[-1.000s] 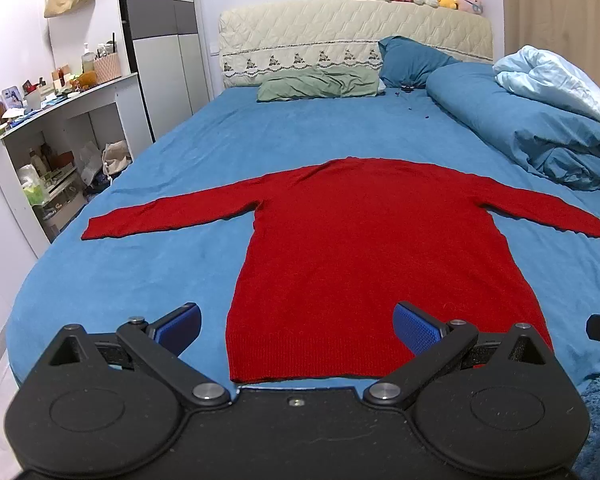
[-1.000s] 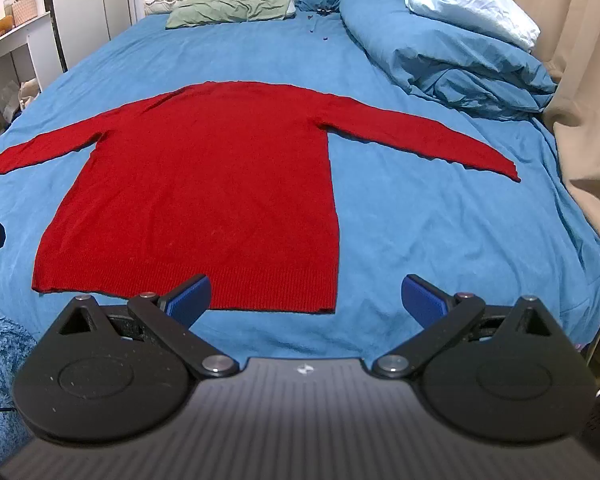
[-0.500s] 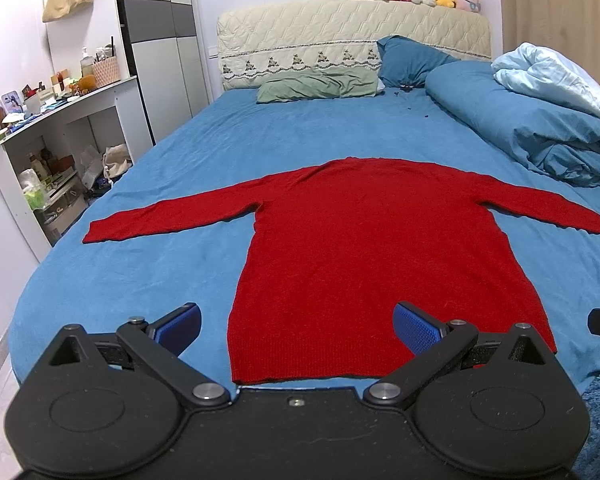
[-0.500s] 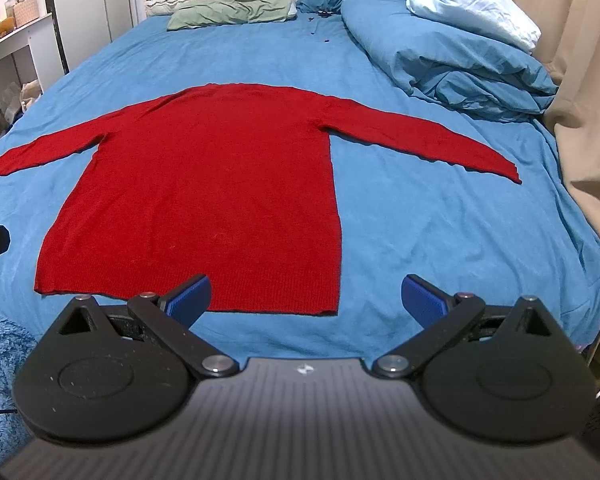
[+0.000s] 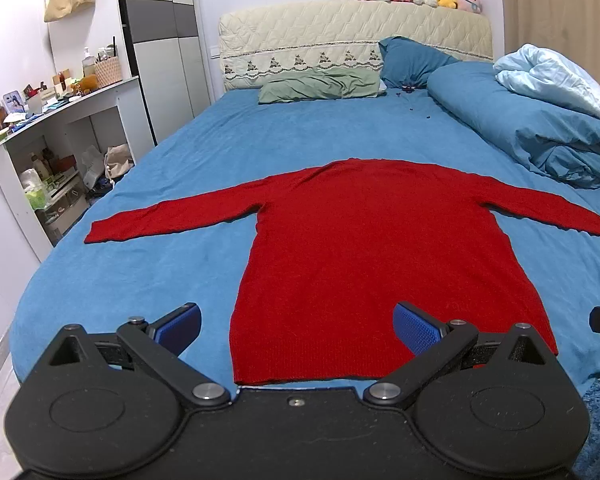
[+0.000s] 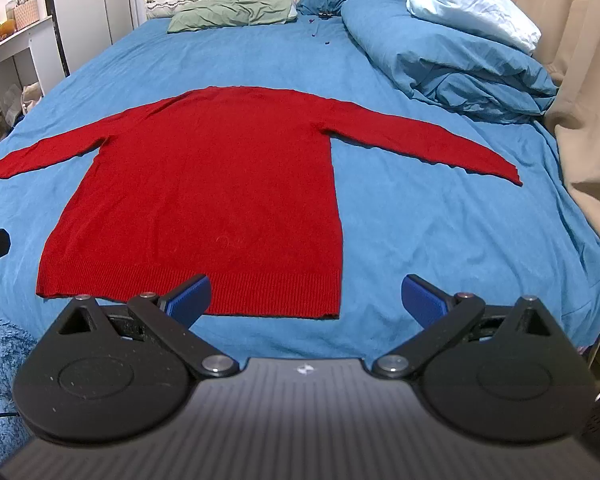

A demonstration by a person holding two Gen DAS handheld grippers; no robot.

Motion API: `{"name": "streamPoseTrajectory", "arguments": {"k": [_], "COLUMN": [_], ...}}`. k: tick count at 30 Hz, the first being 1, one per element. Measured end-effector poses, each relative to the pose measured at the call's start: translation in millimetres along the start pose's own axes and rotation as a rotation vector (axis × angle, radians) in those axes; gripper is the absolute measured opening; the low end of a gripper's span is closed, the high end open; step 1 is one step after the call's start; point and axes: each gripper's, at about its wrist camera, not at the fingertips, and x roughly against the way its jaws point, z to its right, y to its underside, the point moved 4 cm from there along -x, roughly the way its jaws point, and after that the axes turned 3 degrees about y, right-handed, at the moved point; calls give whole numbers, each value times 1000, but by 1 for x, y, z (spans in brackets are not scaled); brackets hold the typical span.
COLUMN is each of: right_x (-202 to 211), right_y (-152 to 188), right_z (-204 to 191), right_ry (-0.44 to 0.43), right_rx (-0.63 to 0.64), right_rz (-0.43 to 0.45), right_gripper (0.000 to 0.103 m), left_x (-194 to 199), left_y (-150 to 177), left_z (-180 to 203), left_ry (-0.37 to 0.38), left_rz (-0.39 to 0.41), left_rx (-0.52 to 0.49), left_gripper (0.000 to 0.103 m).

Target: Fold small clothes

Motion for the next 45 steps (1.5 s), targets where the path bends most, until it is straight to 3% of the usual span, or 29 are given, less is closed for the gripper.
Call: {"name": "streamPoseTrajectory", "arguments": {"k": [18, 21, 28, 31, 37, 41, 45], "right_x": [2, 4, -11, -31, -94, -147, -206], "right_y": [-8, -28, -98, -123, -150, -146, -119], "right_z": [3, 17, 97, 139, 218, 255, 275], "right_ry": [-9, -8, 84, 171, 260, 256, 239], "right_rx": [-10, -33, -161, -208, -313, -398, -465], "right_rz": [15, 48, 166, 201, 187, 151, 104], "right_gripper": [103, 103, 103, 103, 103, 103, 103], "left_x": [6, 9, -7, -35, -140, -213, -281], "left_y": [-8, -39, -155, -195, -232, -230, -211], "left_z": [2, 8, 65, 106, 186, 241, 278], "left_ry": [-21, 1, 120, 146, 376, 358, 346], "left_rz": [27, 89, 306, 355, 198, 101, 28], "left_rx": [-14, -39, -141, -200, -188, -234, -281], "left_gripper": [103, 103, 103, 103, 103, 103, 103]}}
